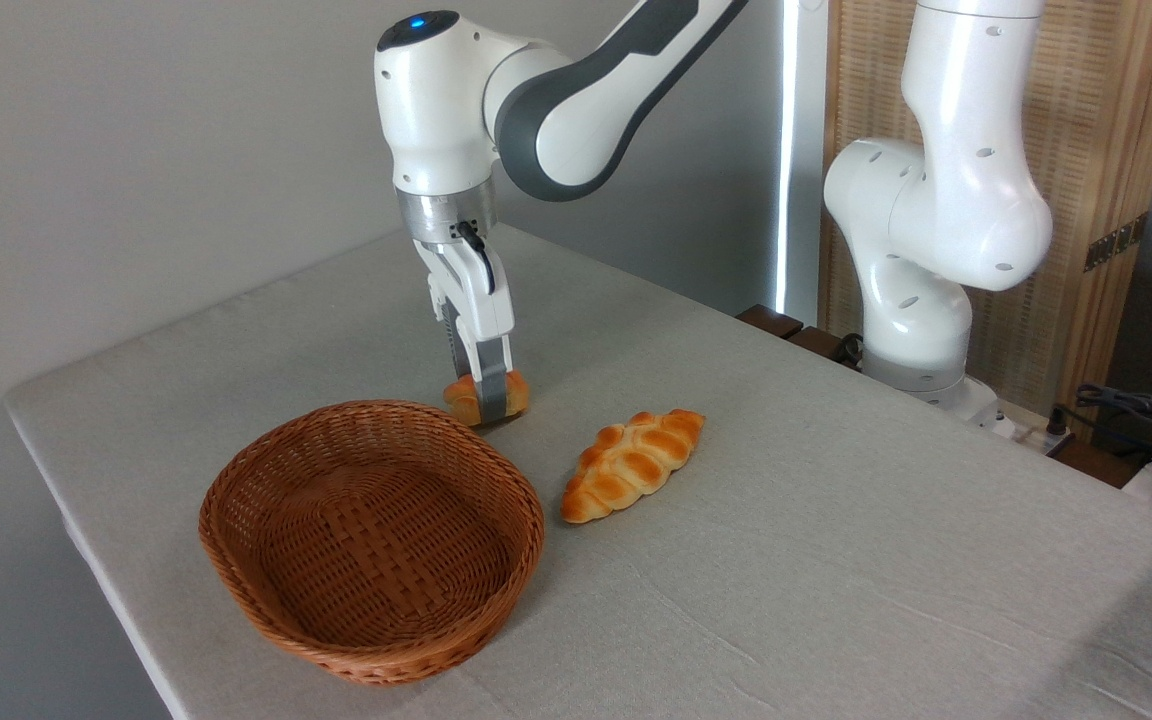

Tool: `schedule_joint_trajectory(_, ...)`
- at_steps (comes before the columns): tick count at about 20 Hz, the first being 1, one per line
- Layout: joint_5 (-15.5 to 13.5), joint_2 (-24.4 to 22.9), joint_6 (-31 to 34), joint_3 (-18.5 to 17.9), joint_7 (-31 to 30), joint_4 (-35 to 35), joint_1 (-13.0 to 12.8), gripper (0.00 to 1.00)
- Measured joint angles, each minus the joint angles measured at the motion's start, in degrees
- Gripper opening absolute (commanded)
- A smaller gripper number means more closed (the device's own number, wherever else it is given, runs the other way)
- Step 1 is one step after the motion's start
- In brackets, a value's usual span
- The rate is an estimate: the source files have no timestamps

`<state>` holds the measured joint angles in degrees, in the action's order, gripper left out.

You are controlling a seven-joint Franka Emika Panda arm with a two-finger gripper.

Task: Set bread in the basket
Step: 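Close the gripper around the round bread roll, then lift the held roll and carry it over the wicker basket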

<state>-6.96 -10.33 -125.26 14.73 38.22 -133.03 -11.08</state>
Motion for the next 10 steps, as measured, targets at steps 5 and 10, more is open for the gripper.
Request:
schedule_joint_trajectory(5,0.00,0.00,0.01,0.00,0.03,-0.02,0.00,0.28)
schedule_joint_trajectory(10,-0.17,-0.16,5.93,-0.68,0.03,2.88,0.30,0.31)
